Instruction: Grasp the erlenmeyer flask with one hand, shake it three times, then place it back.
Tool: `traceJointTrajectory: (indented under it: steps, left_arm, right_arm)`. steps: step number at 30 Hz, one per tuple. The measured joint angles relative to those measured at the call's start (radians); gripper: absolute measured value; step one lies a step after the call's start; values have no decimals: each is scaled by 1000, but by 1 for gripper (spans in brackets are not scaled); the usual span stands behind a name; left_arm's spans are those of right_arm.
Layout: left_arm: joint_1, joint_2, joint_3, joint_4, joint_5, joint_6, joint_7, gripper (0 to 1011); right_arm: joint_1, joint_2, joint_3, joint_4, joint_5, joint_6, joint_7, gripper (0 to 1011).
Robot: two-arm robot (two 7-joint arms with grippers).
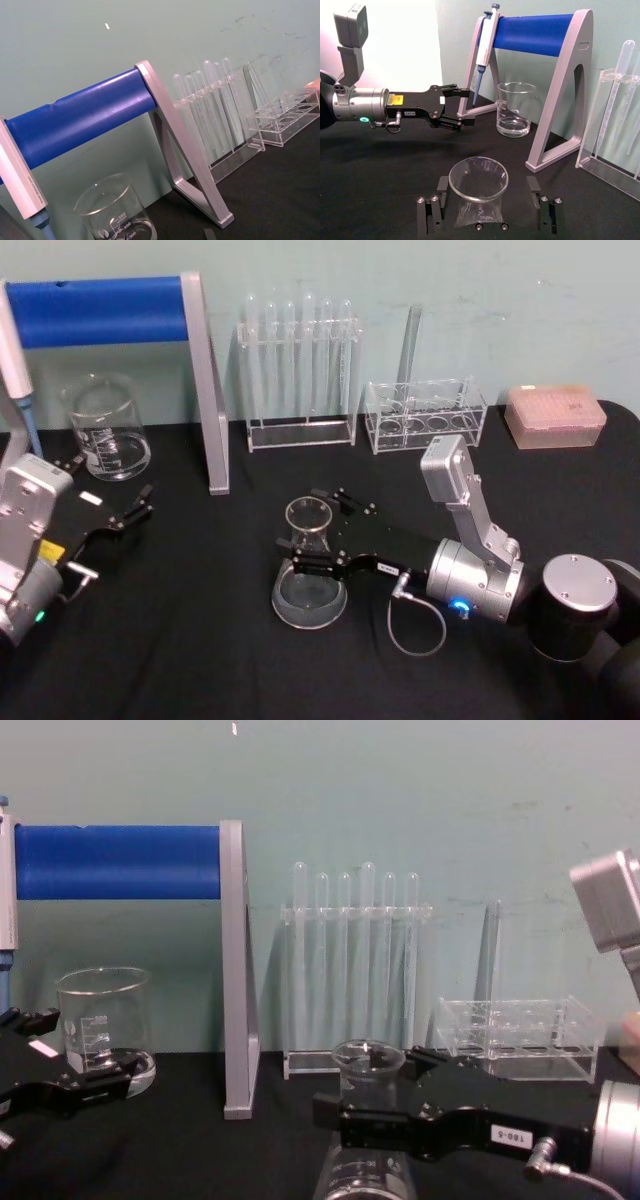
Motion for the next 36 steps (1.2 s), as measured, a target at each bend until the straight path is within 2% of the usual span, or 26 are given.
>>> traceJointTrajectory:
  steps: [5,9,16,17,19,36]
  left_arm:
    - [0,0,0,0,0,0,0,1001]
    - [0,0,0,0,0,0,0,1001]
    - [0,0,0,0,0,0,0,1001]
    - [0,0,0,0,0,0,0,1001]
    - [0,0,0,0,0,0,0,1001]
    - [0,0,0,0,0,0,0,1001]
  right_arm:
    - [0,0,0,0,0,0,0,895]
    - [0,0,0,0,0,0,1,787]
    - [0,0,0,0,1,0,1,568]
    - [0,0,0,0,1,0,2,509]
    - [0,0,0,0,1,0,1,470]
    - [0,0,0,0,2,0,2,449]
